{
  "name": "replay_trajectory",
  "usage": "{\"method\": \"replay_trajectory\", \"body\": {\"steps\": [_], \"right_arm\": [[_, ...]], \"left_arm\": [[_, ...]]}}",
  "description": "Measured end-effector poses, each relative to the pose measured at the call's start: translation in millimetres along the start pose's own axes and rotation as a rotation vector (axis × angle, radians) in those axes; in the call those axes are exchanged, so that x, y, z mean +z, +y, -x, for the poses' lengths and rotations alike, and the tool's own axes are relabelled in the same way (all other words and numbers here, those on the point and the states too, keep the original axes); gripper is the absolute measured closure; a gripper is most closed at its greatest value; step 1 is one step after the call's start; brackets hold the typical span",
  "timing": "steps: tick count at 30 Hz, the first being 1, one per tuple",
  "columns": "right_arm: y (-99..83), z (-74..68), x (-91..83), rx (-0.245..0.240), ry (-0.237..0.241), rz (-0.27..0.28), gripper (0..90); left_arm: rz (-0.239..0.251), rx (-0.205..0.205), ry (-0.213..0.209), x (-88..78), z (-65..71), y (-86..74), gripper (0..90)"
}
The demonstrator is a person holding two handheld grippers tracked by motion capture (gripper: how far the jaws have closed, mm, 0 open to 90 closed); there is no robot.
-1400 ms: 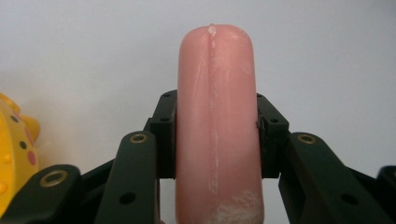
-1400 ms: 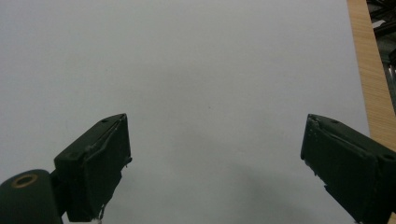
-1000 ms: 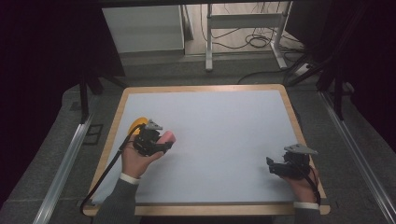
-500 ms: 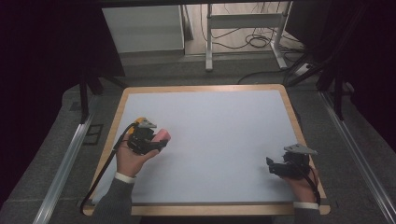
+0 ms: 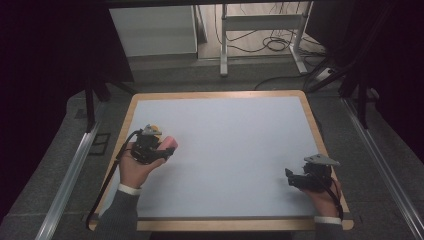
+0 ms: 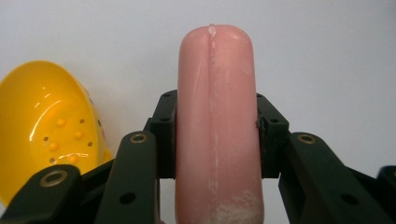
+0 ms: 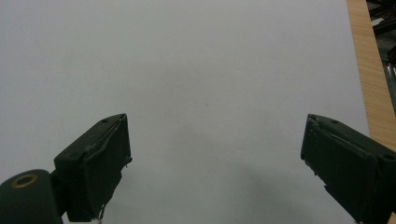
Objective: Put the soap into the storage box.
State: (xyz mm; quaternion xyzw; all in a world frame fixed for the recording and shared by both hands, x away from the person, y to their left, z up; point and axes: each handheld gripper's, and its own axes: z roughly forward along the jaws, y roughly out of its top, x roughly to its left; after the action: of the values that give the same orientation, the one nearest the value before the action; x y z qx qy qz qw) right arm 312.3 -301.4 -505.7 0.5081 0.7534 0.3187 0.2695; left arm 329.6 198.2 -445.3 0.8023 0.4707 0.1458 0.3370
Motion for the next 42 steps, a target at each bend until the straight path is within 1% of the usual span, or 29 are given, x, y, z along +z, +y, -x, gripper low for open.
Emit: {"method": "replay_trajectory", "body": {"steps": [7,23,33,35,42], "right_arm": [[0.0,0.0,-0.1,-0.001,-0.001,-0.001,8.0],[-0.3,0.9,-0.2,0.001,-0.001,-0.001,8.0],[-0.5,1.2,-0.2,0.000,-0.002,-0.002,8.0],[-0.6,0.9,0.2,0.000,-0.004,-0.003,8.0],[-0.8,1.0,0.6,0.004,-0.006,-0.005,8.0]], "left_arm": [[0.005,-0.008,0.011,-3.2,-5.8,0.5,60.3],[0.014,-0.052,0.048,-9.8,-26.2,-1.7,60.3],[0.011,-0.076,0.067,-10.8,-42.1,3.4,60.3],[0.006,-0.072,0.077,-11.3,-45.1,4.6,60.3],[0.004,-0.086,0.093,-11.5,-54.9,8.3,60.3]]}}
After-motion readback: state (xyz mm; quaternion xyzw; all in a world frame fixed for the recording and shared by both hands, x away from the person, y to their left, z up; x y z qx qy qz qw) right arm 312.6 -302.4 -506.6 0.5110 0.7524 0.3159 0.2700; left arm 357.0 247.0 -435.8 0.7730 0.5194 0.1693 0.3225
